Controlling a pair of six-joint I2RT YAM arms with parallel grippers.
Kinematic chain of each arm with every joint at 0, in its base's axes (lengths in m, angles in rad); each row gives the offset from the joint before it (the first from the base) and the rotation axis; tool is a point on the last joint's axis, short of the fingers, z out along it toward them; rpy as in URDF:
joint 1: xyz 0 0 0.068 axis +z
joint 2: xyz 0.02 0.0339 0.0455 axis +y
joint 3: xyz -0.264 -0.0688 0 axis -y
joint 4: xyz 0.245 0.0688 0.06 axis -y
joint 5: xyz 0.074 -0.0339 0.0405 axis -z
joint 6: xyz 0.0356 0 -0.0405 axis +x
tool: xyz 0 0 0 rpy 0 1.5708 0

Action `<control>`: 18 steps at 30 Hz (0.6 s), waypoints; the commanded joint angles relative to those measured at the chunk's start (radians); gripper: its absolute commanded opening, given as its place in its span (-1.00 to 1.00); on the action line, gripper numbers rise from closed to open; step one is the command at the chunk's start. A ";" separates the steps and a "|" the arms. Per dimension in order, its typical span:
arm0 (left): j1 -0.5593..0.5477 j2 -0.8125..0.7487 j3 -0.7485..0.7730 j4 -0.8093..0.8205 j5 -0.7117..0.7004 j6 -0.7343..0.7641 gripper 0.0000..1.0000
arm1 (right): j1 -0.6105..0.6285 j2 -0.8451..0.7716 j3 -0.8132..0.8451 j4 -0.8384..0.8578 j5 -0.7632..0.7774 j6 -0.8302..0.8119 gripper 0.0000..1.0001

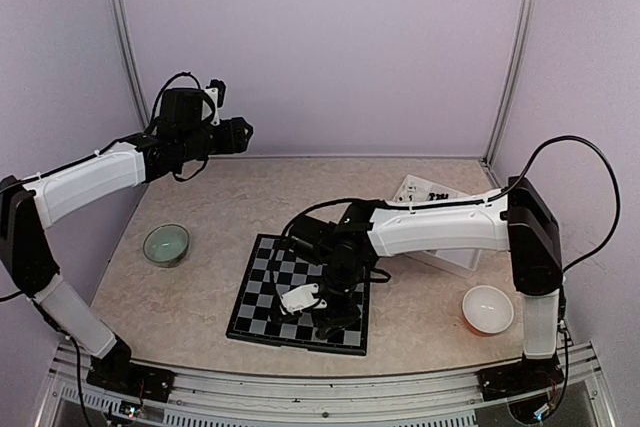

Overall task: Set up the chess pieces on the board
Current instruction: Place the bishop on c8, then pick up the bishop from the storage box.

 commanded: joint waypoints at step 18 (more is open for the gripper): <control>-0.038 0.005 0.027 -0.003 0.041 -0.010 0.45 | -0.861 -0.218 -0.143 0.261 0.084 0.246 -0.38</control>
